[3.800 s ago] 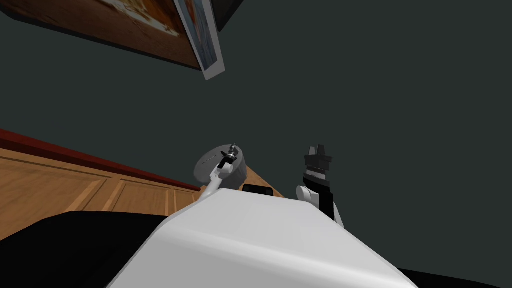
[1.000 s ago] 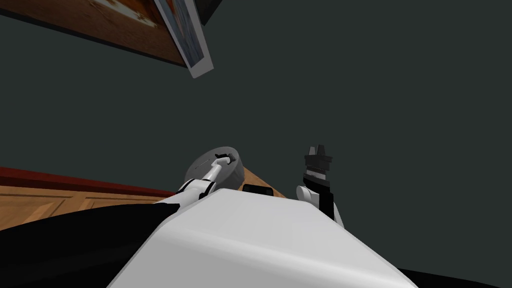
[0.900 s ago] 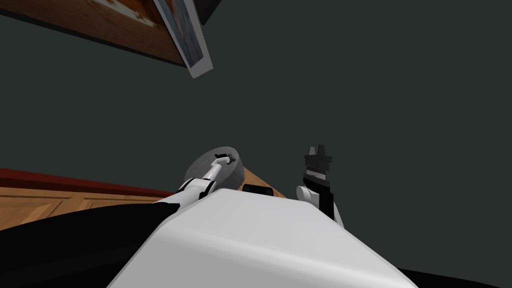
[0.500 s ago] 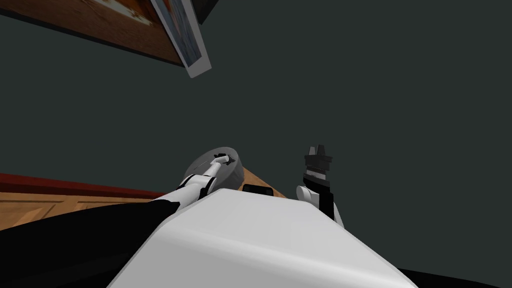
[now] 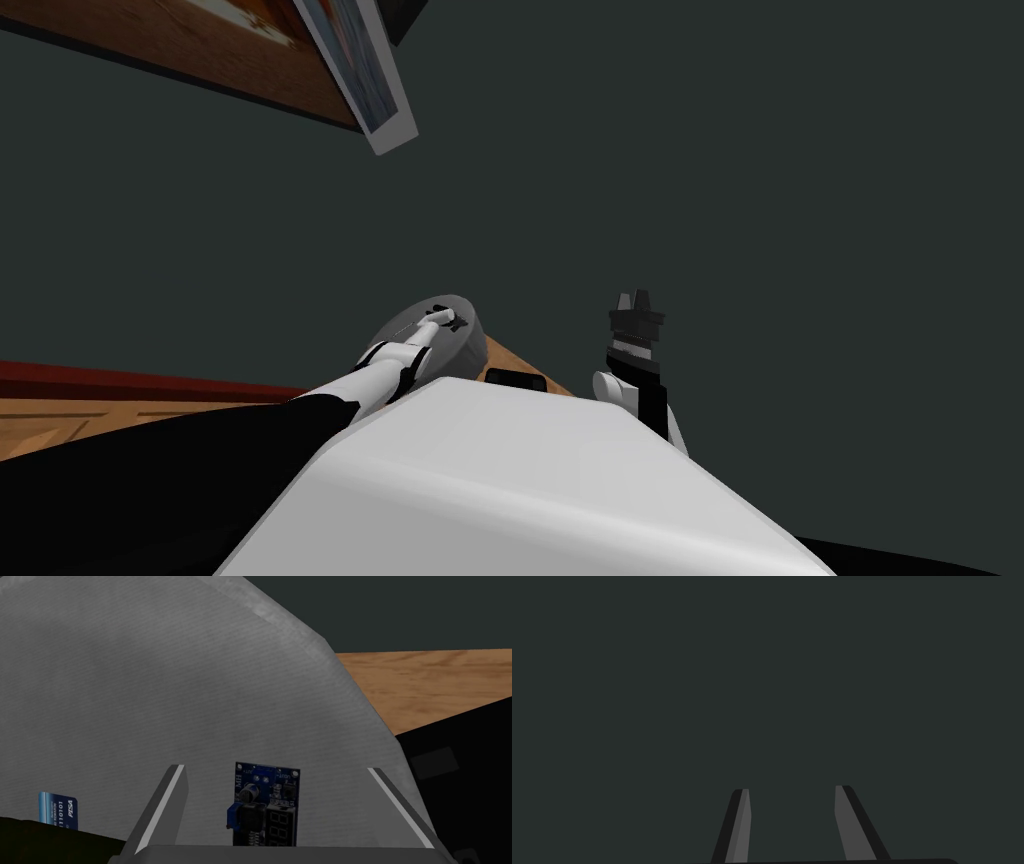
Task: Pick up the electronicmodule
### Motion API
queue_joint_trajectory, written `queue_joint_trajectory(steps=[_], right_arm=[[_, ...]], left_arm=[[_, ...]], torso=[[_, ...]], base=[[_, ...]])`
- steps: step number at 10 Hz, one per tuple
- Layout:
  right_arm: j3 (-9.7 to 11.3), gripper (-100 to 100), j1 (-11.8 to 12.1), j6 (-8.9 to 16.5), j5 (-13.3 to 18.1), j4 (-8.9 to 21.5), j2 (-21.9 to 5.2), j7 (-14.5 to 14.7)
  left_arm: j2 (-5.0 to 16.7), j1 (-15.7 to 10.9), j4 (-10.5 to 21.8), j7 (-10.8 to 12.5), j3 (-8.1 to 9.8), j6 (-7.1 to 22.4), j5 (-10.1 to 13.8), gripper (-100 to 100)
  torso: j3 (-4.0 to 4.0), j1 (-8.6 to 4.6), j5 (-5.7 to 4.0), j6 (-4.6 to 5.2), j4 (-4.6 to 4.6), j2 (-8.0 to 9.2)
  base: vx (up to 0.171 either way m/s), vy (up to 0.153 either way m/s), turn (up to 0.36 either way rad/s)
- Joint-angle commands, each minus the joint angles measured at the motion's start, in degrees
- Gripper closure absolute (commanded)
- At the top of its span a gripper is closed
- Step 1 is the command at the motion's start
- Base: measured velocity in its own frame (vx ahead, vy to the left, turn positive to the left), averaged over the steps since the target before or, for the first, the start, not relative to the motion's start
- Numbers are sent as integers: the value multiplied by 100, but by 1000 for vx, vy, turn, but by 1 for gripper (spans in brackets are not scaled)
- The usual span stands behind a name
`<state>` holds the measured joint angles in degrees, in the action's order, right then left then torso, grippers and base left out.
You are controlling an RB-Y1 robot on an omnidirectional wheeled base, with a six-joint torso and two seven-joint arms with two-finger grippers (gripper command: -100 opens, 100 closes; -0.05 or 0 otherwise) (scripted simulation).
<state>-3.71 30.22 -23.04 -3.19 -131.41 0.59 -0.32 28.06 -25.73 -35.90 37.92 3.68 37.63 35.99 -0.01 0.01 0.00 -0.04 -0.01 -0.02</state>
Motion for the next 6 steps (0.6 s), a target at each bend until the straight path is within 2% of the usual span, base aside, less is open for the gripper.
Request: queue_joint_trajectory(steps=[1, 2, 3, 6], right_arm=[[0, 0, 0, 0, 0, 0, 0, 0], [0, 0, 0, 0, 0, 0, 0, 0], [0, 0, 0, 0, 0, 0, 0, 0], [0, 0, 0, 0, 0, 0, 0, 0]], left_arm=[[38, -95, 263, 39, 11, 93, 67, -100], [112, -203, 480, 108, 25, 232, 141, -100], [112, -203, 487, 108, 25, 232, 141, -100], [245, -369, 855, 219, 45, 461, 261, -100]], torso=[[0, 0, 0, 0, 0, 0], [0, 0, 1, -1, 0, 0], [0, 0, 0, 0, 0, 1], [1, -1, 0, 0, 0, 2]], base=[[9, 6, -13], [7, 5, -17], [6, 4, -13], [5, 5, -18]])
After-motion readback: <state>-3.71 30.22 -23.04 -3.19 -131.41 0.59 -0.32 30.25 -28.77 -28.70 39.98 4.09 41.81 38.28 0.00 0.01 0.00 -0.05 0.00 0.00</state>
